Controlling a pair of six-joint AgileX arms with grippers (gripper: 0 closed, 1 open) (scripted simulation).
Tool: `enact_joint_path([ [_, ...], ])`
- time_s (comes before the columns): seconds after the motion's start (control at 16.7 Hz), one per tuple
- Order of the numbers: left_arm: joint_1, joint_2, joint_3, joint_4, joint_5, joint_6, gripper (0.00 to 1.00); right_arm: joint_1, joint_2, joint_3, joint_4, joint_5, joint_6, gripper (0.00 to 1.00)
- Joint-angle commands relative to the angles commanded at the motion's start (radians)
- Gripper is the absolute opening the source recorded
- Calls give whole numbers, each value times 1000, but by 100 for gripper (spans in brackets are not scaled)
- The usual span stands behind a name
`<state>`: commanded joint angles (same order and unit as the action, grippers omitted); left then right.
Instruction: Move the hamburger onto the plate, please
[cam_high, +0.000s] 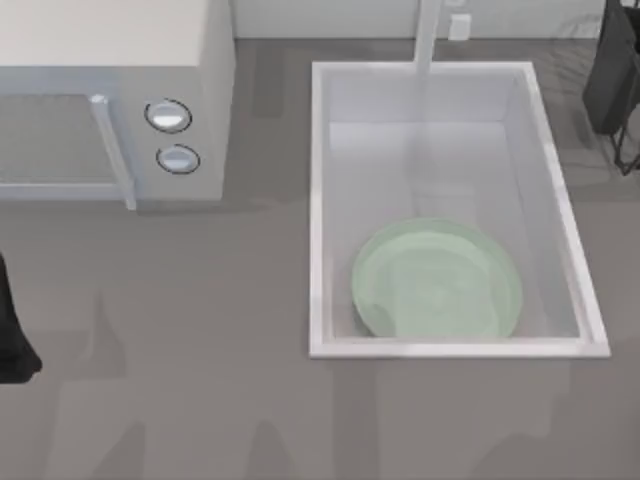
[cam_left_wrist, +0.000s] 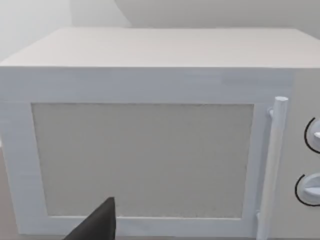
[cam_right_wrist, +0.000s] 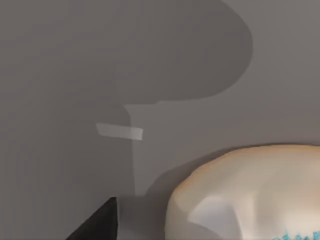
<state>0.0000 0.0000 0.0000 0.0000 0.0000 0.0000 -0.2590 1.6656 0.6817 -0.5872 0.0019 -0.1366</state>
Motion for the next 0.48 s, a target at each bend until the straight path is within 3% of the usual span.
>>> enact_joint_path([
  [0.48,0,0,0,0,0,0,100,-4,-100,94,-147,-7,-5,0],
])
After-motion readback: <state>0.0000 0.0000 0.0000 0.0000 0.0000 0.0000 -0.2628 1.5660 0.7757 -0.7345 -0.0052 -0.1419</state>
